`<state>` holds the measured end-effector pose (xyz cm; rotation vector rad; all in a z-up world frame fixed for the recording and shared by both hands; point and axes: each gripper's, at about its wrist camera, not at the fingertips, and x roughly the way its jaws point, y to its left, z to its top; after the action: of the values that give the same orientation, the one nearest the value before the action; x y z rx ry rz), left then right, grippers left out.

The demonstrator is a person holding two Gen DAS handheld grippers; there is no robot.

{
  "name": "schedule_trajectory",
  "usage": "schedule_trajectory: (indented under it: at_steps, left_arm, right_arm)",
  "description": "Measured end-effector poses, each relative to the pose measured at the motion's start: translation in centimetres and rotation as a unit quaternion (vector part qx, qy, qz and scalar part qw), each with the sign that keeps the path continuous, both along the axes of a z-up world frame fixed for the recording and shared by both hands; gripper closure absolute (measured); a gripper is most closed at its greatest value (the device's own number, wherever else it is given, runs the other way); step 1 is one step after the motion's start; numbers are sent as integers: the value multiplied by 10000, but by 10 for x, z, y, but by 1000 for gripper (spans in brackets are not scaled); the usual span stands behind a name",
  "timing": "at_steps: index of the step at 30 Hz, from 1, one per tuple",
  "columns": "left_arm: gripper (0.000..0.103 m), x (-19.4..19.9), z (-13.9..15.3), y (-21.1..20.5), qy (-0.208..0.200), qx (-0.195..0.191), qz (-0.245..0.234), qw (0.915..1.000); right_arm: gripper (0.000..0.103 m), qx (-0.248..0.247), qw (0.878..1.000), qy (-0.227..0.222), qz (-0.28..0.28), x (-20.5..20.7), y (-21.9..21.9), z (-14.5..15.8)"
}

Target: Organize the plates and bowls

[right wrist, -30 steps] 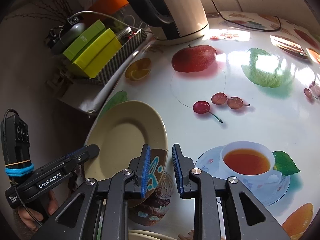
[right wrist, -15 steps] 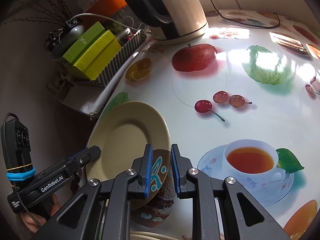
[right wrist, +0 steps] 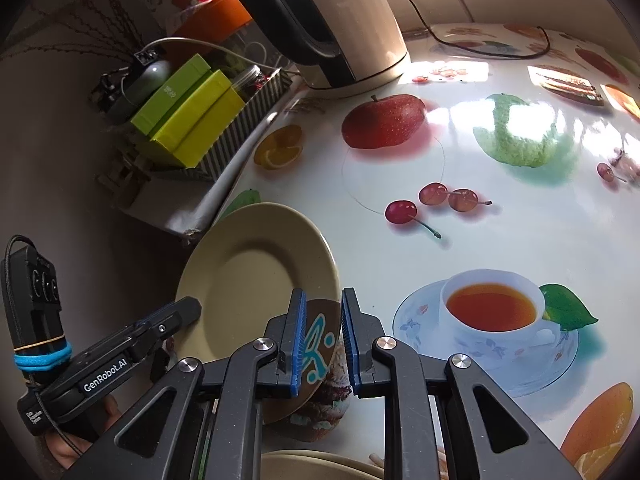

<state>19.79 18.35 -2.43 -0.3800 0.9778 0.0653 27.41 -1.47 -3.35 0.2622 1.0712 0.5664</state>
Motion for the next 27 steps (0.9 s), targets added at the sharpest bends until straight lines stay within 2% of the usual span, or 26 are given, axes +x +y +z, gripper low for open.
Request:
schedule_trajectory:
  at_steps: [27]
  left_arm:
    - [79, -51, 37, -42, -396, -50, -296, 9988]
  right_arm:
    - [86, 340, 9989, -263, -200, -56, -53, 42]
